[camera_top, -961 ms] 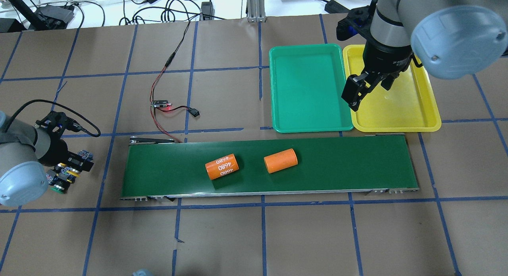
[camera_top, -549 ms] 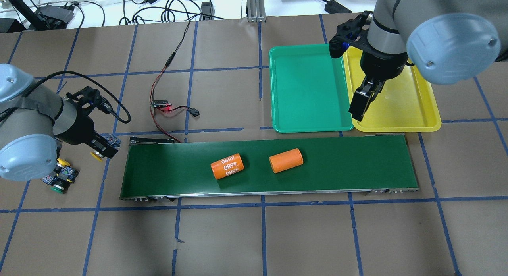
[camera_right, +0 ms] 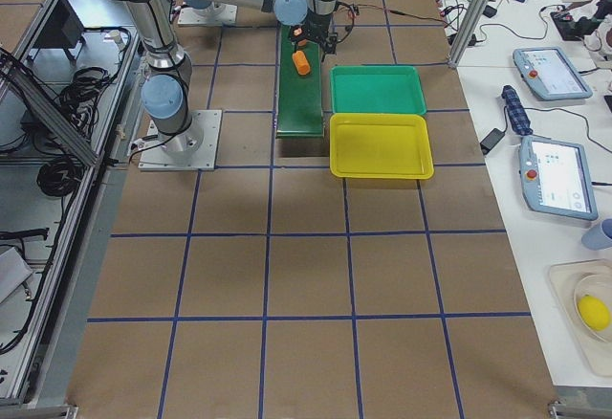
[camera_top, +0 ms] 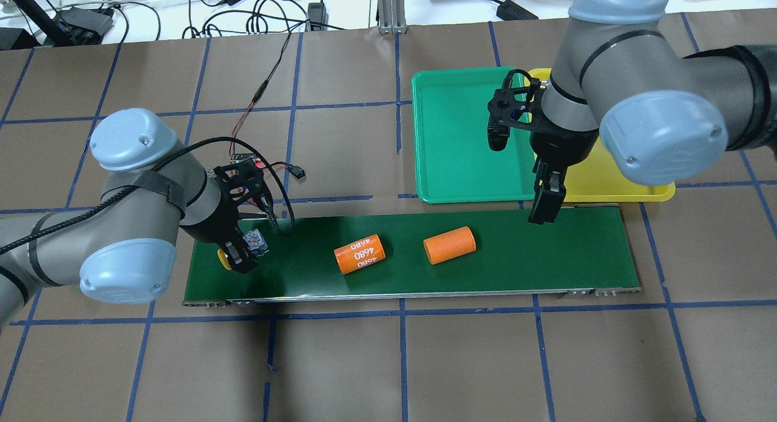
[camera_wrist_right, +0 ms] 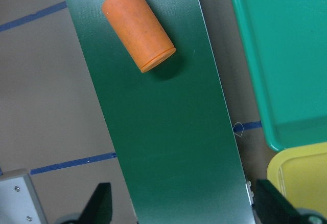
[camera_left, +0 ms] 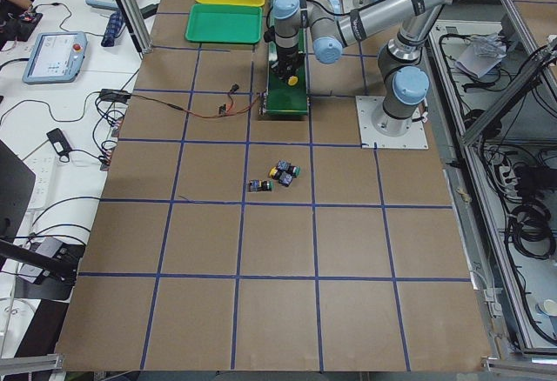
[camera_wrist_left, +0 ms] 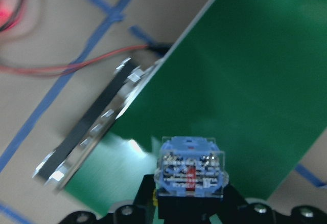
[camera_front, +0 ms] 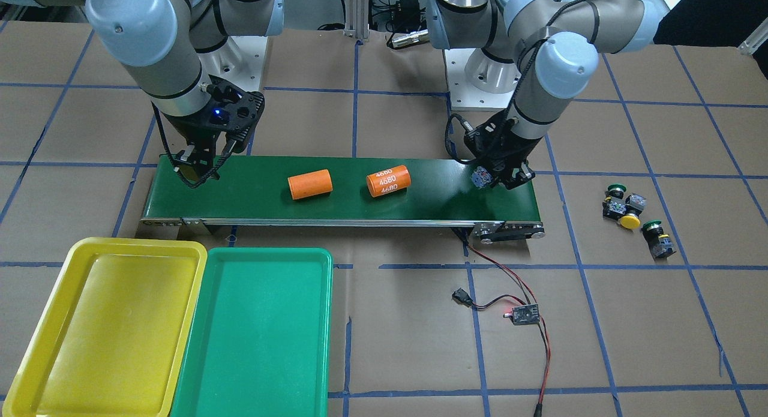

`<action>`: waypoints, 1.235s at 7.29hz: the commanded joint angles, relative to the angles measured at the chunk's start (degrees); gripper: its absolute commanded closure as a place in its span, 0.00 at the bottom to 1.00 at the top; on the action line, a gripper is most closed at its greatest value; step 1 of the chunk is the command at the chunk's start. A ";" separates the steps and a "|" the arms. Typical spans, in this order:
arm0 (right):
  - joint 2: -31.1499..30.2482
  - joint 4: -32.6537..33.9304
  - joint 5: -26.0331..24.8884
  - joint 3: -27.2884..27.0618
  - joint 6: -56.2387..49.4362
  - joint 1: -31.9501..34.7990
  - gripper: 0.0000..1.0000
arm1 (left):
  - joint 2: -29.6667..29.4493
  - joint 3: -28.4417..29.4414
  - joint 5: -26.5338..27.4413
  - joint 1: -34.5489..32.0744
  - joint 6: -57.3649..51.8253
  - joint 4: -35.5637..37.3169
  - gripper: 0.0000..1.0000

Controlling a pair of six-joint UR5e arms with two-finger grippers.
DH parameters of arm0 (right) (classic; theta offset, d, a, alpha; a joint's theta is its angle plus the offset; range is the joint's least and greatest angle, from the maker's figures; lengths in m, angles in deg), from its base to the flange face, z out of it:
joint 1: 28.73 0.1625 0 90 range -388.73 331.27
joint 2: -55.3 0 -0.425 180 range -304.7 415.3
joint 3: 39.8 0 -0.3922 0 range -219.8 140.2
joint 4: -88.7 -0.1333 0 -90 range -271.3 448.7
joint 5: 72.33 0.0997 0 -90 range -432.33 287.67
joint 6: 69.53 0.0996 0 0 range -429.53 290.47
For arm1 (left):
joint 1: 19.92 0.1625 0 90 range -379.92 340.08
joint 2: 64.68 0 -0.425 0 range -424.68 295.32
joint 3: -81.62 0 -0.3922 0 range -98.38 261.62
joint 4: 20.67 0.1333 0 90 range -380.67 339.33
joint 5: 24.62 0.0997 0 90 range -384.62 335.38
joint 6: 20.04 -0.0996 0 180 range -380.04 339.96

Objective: Sort buttons by color to trays
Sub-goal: 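Place button on belt with left gripper while right gripper settles over belt end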

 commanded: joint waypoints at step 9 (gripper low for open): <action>3.46 19.80 -1.20 -11.67 -8.03 2.99 0.00 | -1.66 -0.18 2.35 24.88 5.92 1.82 0.00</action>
